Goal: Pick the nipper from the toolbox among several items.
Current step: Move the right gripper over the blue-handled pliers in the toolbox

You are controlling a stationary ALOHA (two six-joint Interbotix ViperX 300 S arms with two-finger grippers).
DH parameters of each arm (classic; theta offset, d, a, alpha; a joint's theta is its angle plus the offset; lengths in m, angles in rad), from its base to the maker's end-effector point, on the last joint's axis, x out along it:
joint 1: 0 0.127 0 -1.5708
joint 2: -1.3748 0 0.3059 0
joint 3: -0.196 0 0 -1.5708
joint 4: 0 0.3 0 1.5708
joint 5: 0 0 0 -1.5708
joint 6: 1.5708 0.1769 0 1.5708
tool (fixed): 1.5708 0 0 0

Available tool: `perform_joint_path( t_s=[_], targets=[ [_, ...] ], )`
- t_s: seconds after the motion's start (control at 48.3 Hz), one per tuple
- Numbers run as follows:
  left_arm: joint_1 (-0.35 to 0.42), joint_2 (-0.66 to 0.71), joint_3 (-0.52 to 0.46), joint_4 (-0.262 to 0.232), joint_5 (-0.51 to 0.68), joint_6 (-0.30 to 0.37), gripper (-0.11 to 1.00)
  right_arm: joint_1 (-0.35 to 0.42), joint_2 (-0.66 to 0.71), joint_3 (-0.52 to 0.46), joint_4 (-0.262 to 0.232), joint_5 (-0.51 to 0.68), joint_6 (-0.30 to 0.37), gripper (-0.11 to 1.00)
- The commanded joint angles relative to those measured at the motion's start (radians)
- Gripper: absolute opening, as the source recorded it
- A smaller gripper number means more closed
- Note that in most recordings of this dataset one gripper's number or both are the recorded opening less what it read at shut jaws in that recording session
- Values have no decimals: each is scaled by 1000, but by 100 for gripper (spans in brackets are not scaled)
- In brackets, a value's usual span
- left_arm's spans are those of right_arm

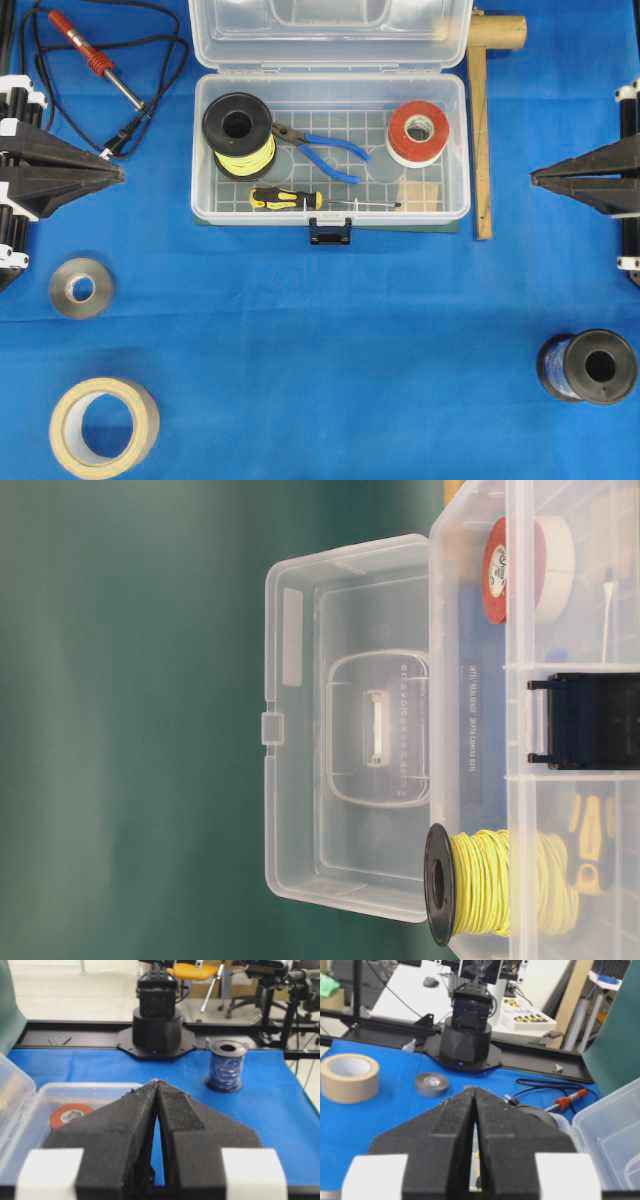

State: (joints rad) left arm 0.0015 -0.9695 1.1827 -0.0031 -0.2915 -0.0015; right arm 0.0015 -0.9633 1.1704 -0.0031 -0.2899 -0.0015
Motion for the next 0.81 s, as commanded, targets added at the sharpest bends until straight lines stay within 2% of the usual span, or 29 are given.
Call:
perform_joint_path(
  t_s=[0.0,0.249,0.559,0.663,0.787],
  targets=[
    [-5,9,-26,-35,-12,0,0,-3,14,-20,6,-3,9,0],
    [-5,17,-28,-34,-26,3,0,-72,193,-181,5,227,34,0],
    [-5,18,-26,-34,-32,-2,0,-202,571,-471,3,482,38,2],
    [-5,18,-25,-34,-32,-2,0,-241,698,-568,2,563,34,21],
    [-5,20,-25,-34,-32,-3,0,-275,844,-692,-15,670,26,58]
  ],
)
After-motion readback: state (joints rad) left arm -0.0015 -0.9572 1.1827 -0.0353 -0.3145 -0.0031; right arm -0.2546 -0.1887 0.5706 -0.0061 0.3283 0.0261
